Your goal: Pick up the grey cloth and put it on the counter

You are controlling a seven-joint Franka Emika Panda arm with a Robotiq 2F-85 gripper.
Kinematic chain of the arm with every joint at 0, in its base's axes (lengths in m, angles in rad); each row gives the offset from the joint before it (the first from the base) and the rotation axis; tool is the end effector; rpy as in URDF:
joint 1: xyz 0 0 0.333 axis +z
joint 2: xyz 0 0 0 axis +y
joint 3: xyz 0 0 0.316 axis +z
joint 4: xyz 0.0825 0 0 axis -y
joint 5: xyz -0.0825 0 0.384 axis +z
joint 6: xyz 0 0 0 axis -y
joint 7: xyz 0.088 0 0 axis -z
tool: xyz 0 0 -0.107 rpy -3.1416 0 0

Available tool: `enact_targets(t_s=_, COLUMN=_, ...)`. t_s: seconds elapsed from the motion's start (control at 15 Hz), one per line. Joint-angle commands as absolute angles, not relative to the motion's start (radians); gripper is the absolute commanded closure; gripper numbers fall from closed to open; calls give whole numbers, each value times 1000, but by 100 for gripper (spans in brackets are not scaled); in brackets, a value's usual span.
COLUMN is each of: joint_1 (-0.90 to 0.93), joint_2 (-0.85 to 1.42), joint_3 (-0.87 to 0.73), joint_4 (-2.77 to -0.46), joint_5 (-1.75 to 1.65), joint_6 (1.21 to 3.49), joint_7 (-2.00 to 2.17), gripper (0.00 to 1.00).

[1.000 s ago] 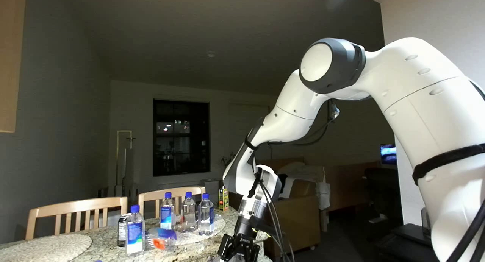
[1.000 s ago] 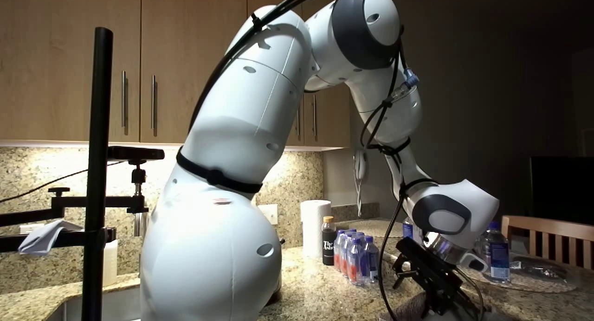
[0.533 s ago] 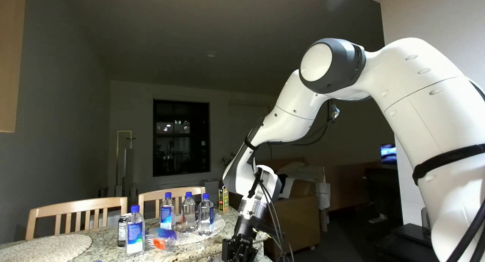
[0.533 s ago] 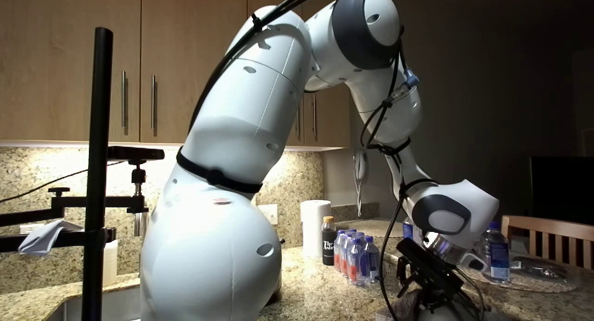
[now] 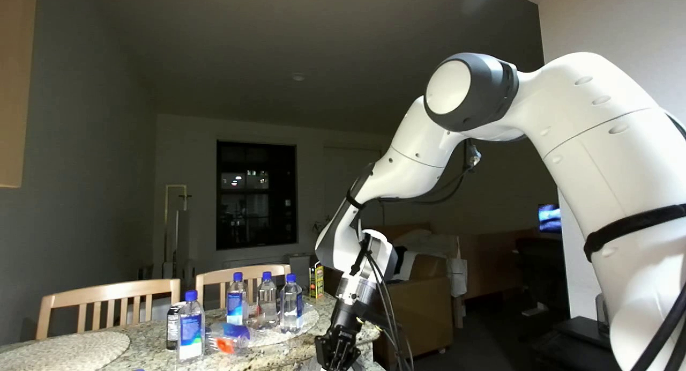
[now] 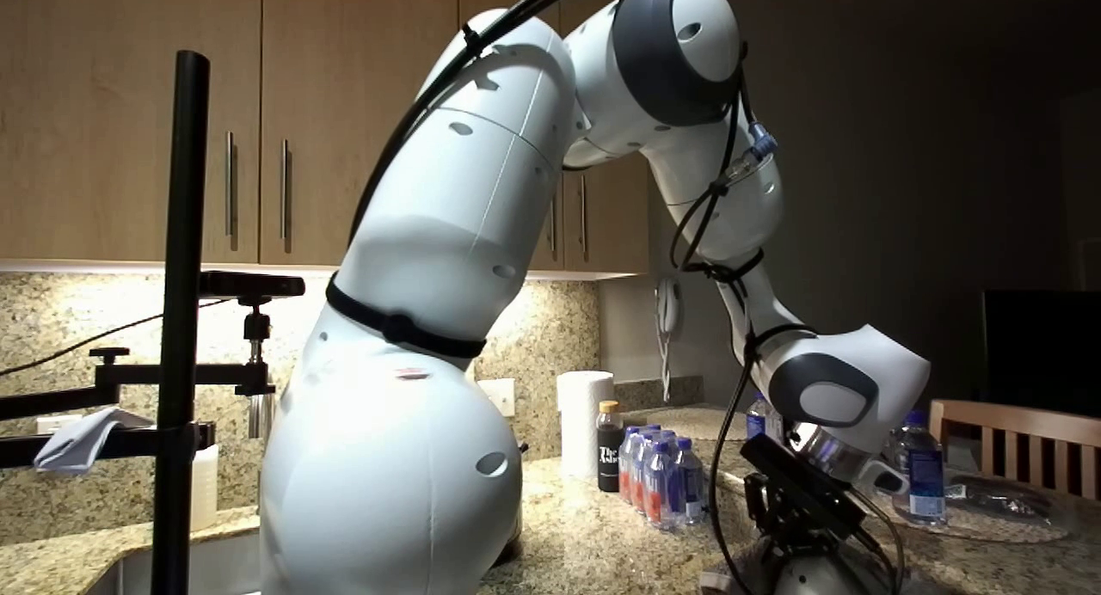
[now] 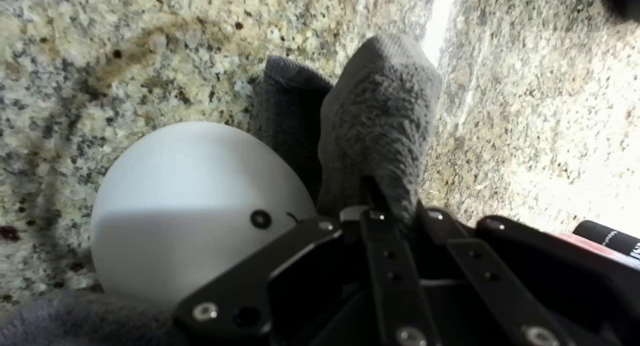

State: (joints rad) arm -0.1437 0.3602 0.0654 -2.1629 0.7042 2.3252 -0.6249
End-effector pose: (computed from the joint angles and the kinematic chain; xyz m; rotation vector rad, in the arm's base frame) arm 0.5465 -0.0310 0.2155 -2.6240 -0.0008 0.0195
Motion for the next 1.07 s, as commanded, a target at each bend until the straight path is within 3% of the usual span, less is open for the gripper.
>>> enact_targets(t_s=0.0, joint_1=-151, joint_2=318, joint_3=57, joint_4=-2139, joint_5=677, joint_6=2254, joint_7=-605, gripper=88)
enact_targets(t_s=1.0, joint_1=-130, joint_2=412, joint_3=46, joint_4=-1724, joint_5=566, joint_6=1741, joint_7=-365, gripper=88)
